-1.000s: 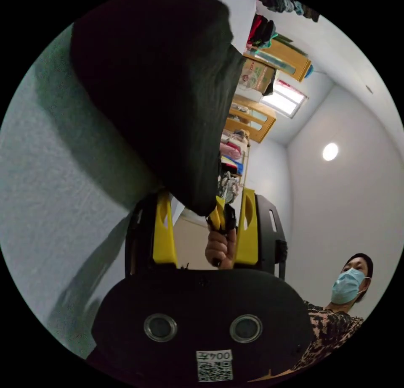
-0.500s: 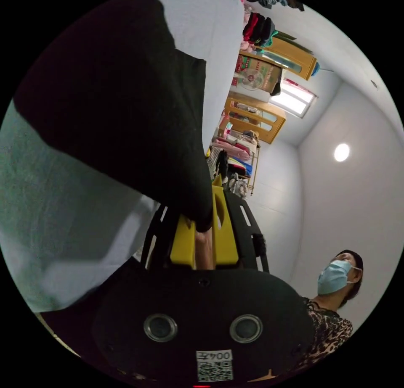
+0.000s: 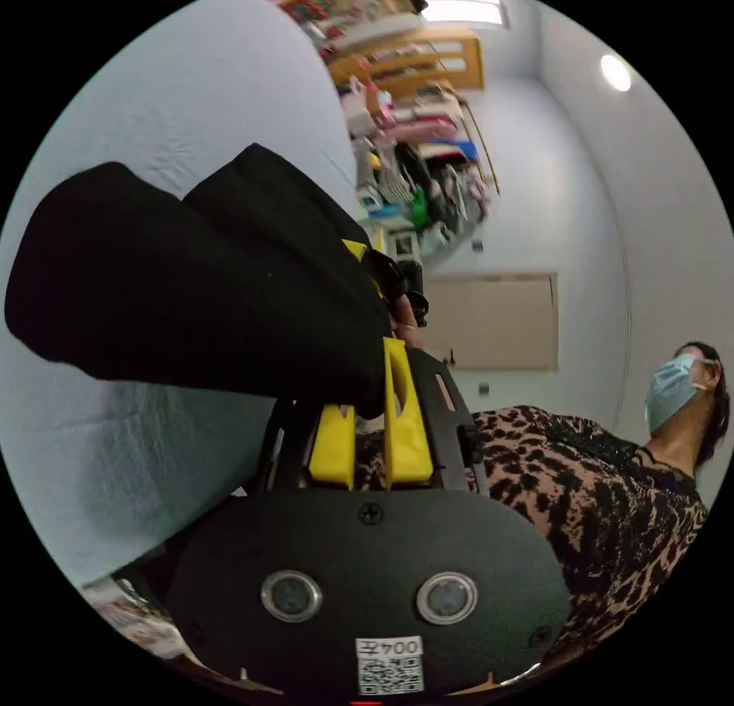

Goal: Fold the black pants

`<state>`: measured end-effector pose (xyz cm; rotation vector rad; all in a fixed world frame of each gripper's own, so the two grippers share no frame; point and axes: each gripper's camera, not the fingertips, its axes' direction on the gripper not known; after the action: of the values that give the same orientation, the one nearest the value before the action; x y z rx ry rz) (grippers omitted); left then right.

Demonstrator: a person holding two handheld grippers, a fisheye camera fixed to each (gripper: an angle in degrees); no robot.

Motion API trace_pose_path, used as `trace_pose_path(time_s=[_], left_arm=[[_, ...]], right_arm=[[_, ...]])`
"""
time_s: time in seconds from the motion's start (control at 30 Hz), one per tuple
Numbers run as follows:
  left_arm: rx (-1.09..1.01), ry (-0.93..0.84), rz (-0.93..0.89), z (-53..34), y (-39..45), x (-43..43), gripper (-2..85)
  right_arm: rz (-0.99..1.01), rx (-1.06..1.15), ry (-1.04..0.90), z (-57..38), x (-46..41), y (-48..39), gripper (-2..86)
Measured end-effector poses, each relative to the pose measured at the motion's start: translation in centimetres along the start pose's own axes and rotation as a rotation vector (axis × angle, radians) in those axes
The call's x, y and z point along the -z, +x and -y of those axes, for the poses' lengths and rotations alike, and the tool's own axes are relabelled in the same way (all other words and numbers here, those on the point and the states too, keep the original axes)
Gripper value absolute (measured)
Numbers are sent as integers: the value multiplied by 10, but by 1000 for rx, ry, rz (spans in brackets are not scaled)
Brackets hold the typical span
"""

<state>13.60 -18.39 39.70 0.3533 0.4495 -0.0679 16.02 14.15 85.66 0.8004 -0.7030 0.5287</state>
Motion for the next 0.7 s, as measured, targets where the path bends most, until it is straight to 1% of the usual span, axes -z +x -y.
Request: trace_pose_path(time_s=[0.03, 0.07, 0.1, 0.13, 0.17, 0.2, 0.23, 0.27, 0.3, 0.33, 0.37, 0.4, 0.43, 0.47, 0.5, 0.53, 0.57, 0.6, 0.63, 0.67, 0.7], left_arm=[[-76, -85, -11, 0, 12, -20, 75], [-108, -130, -18, 0, 18, -32, 75], [-162, -223, -39, -2, 30, -57, 75], [-205, -322, -65, -4, 41, -86, 75], [-222, -370, -78, -5, 47, -100, 75], [-251, -472, -107, -9, 58, -133, 75], [-276, -576, -132, -14, 69, -168, 75], [-286, -629, -143, -17, 74, -186, 75], [-302, -733, -164, -24, 85, -224, 76], [-304, -840, -183, -33, 94, -263, 76], [-301, -896, -192, -39, 98, -284, 76], [-304, -1004, -207, -51, 108, -325, 75], [-320, -1106, -216, -66, 118, -365, 75], [-327, -1157, -217, -75, 124, -385, 75], [-353, -1254, -219, -94, 134, -424, 76], [-373, -1350, -218, -116, 144, -463, 76], [-374, -1395, -214, -128, 149, -482, 76], [-373, -1482, -213, -153, 156, -519, 76], [-370, -1565, -214, -180, 163, -555, 76], [-368, -1600, -212, -193, 166, -572, 76], [-370, -1672, -211, -221, 173, -606, 76]], right_arm=[[-4, -3, 50, -23, 2, -2, 78], [-13, -20, 155, -72, 6, -6, 77], [-20, -54, 264, -123, 8, -7, 77], [-22, -74, 319, -150, 8, -8, 77], [-29, -113, 423, -204, 8, -9, 77], [-46, -152, 519, -257, 4, -11, 77], [-58, -173, 564, -284, 2, -12, 77], [-81, -217, 650, -337, -5, -13, 77], [-101, -261, 735, -389, -14, -14, 77], [-108, -285, 778, -415, -19, -14, 77], [-117, -335, 870, -468, -32, -15, 77], [-126, -377, 959, -519, -47, -17, 77], [-130, -399, 1004, -545, -55, -17, 77], [-132, -444, 1094, -595, -73, -18, 77], [-132, -487, 1182, -643, -93, -19, 77], [-132, -509, 1224, -667, -103, -20, 77], [-131, -556, 1306, -713, -125, -21, 77], [-123, -602, 1386, -758, -146, -22, 77], [-119, -625, 1422, -780, -157, -23, 77], [-119, -669, 1486, -821, -177, -24, 78], [-120, -716, 1541, -860, -195, -25, 78]])
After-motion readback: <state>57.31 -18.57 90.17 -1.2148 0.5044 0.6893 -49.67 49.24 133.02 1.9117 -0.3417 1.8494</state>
